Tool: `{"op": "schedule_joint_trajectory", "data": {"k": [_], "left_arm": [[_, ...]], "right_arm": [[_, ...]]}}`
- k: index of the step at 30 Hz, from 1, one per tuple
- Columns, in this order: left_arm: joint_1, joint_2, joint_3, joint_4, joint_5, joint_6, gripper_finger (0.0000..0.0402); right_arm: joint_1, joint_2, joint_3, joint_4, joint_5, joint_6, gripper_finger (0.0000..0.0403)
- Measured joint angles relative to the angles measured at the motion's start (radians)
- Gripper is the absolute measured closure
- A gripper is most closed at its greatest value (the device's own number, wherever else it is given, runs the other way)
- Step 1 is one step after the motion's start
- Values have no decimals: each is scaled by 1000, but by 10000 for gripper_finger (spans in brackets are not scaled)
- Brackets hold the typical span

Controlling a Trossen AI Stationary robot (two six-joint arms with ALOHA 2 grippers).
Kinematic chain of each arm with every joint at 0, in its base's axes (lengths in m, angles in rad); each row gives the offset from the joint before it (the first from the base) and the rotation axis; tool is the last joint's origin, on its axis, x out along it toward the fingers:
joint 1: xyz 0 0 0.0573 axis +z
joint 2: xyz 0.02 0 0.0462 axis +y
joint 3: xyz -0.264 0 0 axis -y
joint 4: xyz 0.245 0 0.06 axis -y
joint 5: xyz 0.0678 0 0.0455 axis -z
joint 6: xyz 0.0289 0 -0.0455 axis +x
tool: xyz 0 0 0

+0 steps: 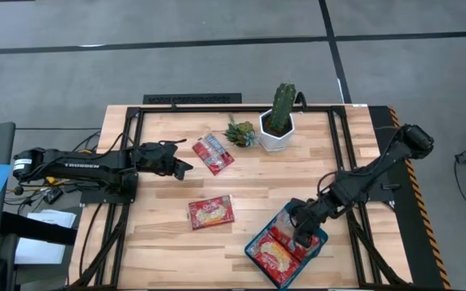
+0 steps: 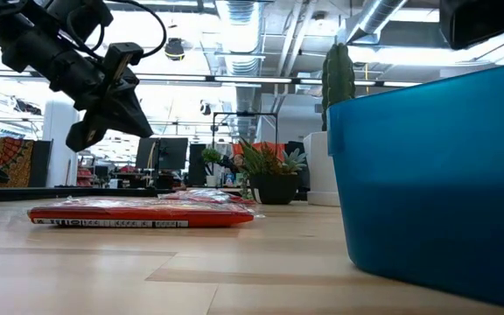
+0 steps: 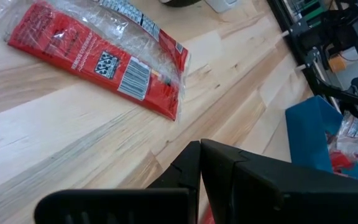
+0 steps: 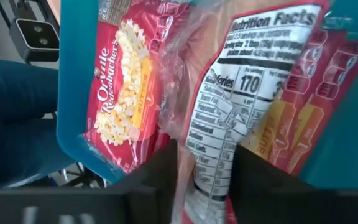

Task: Sort popcorn bags into baskets
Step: Put the popcorn bag into the bin

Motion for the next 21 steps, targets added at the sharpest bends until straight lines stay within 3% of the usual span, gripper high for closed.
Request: {"op": "schedule_joint_trajectory", "data": {"k": [5,9,21], "left_arm": [[0,0,0,-7,-5,15,401],[0,0,0,-7,-35,39,401],[80,1,0,49,-95,124,401]], "right_arm": [[-19,-2,0,-5,-50,-2,196],[-44,-31,1,-12,-73,-1,168],[-89,-176,1,-116,-71,41,183]]}}
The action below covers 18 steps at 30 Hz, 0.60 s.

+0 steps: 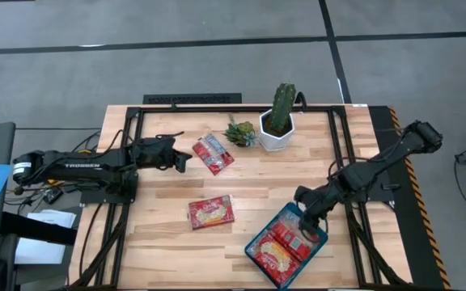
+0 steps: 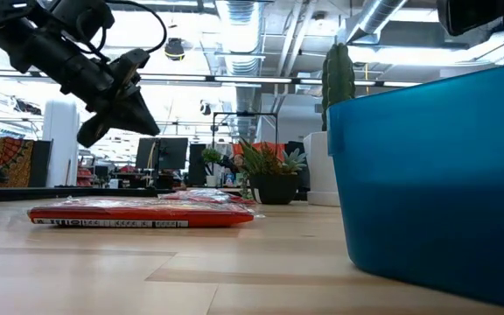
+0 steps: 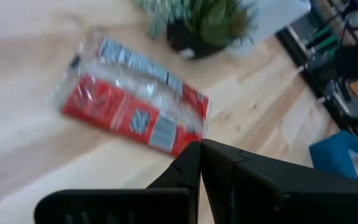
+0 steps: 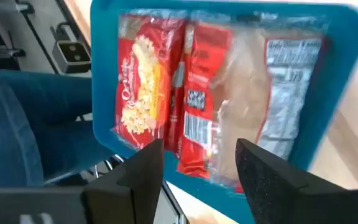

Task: Sort popcorn bags into baskets
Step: Put the popcorn bag into the bin

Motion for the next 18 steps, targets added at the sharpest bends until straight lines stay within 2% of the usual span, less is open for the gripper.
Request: {"op": "schedule_joint_trajectory", "data": {"k": [3,9,15,18], "left_arm": [[38,0,0,40,0,50,401],[124,36,0,55,-7,187,401],[181,217,-5,184,89,272,401],[191,337,-5,281,86,299,401]], "right_arm": [[-27,-28,0,-11,37,-2,188],[-167,1,1,59,234,-125,198],[-360,142,1,298,306,-259,209],[-441,220,3,405,314,-302,215]]}}
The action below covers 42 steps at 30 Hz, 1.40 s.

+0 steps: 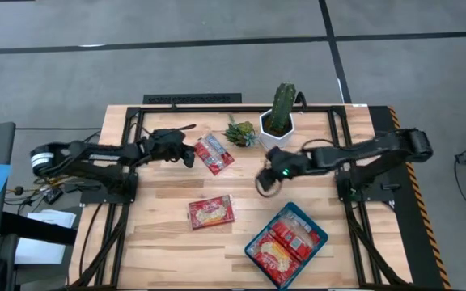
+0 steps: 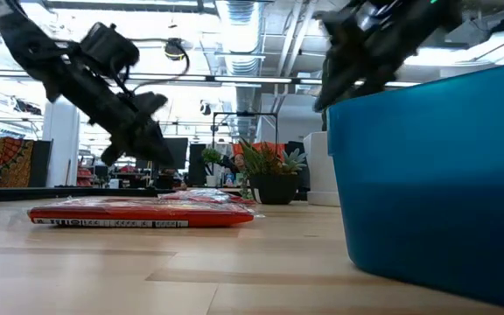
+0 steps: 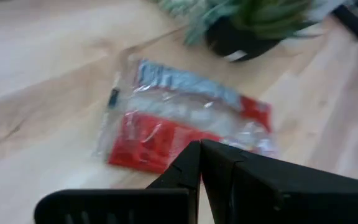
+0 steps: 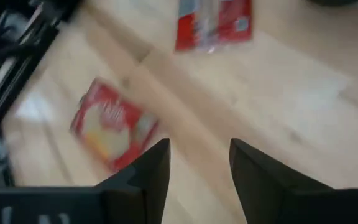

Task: Sort popcorn bags into baskets
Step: Put the popcorn bag into the bin

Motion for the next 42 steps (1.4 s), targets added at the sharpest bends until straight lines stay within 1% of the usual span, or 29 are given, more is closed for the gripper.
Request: {"op": "schedule_joint_trajectory", "data": {"k": [3,6,10,12,16,19,23,26,30,34,38,42], "left_arm": [[15,111,8,80,-7,0,401],[21,208,25,137,8,7,401],[12,330,76,165,63,35,401],[2,387,110,157,108,46,401],[-32,482,169,155,240,49,401],[-78,527,190,119,281,50,401],[-150,561,193,112,278,53,401],[-204,562,193,97,279,54,401],[-252,561,191,104,268,43,401],[-286,563,197,101,258,38,401],[-302,564,201,98,255,37,401],[-310,564,201,98,243,23,401]], "right_arm": [[-59,72,10,53,0,-5,221],[-97,136,30,101,4,-7,226],[-122,203,62,137,5,-8,231],[-122,227,79,124,4,-10,233],[-115,251,103,135,7,-11,235],[-114,251,100,111,11,-11,233],[-120,253,101,100,6,-17,227],[-122,254,100,102,1,-46,216],[-133,261,100,99,-18,-109,180],[-141,303,100,95,-40,-115,149],[-147,369,100,121,-58,-117,143],[-147,431,100,230,-102,-141,143]]}}
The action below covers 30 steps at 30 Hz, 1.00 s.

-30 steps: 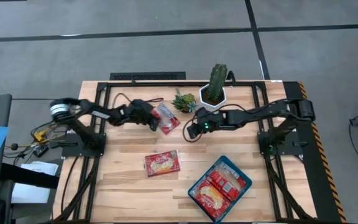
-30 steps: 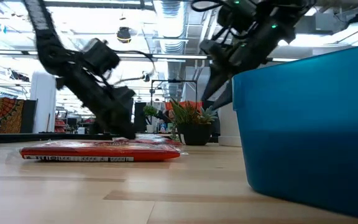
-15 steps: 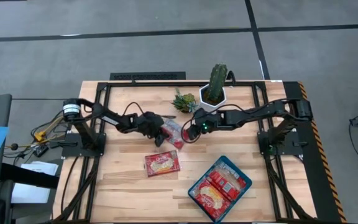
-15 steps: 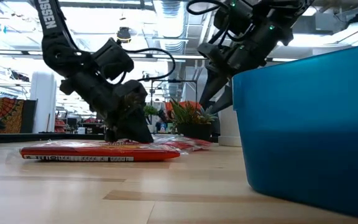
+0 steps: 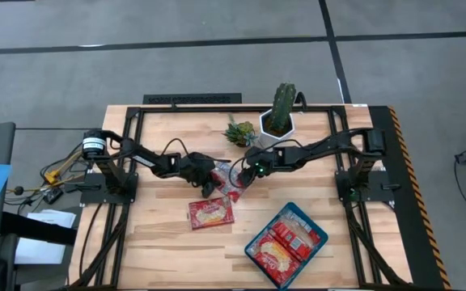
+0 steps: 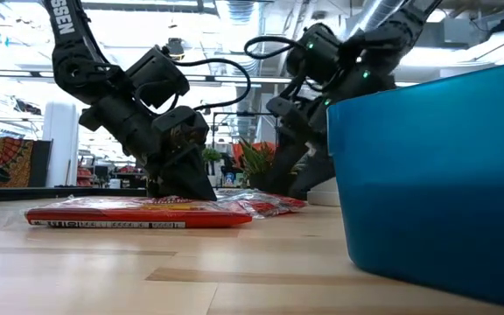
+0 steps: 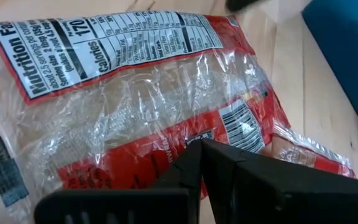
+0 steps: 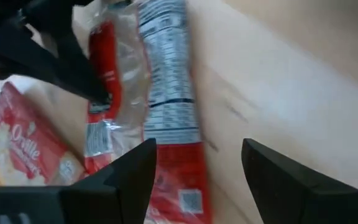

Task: Sort popcorn bags into baskets
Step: Put the popcorn bag into the bin

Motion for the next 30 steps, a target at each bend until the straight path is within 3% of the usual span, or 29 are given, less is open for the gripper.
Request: {"op": "schedule_joint_trajectory", "data": {"k": [4,12,15,22,30], "left_arm": [[-1,0,0,1,-4,-6,401],[-1,1,-1,5,-11,-10,401],[-1,1,-1,6,-19,-12,401],[8,2,-2,31,-29,-14,401],[34,-48,-5,15,56,-70,401]], "right_arm": [[-1,65,9,75,-52,-9,143],[-2,156,104,27,-124,-65,152],[0,159,139,-20,-117,-89,195],[-9,162,172,-64,-126,-123,379],[-10,145,172,-77,-117,-97,386]]}}
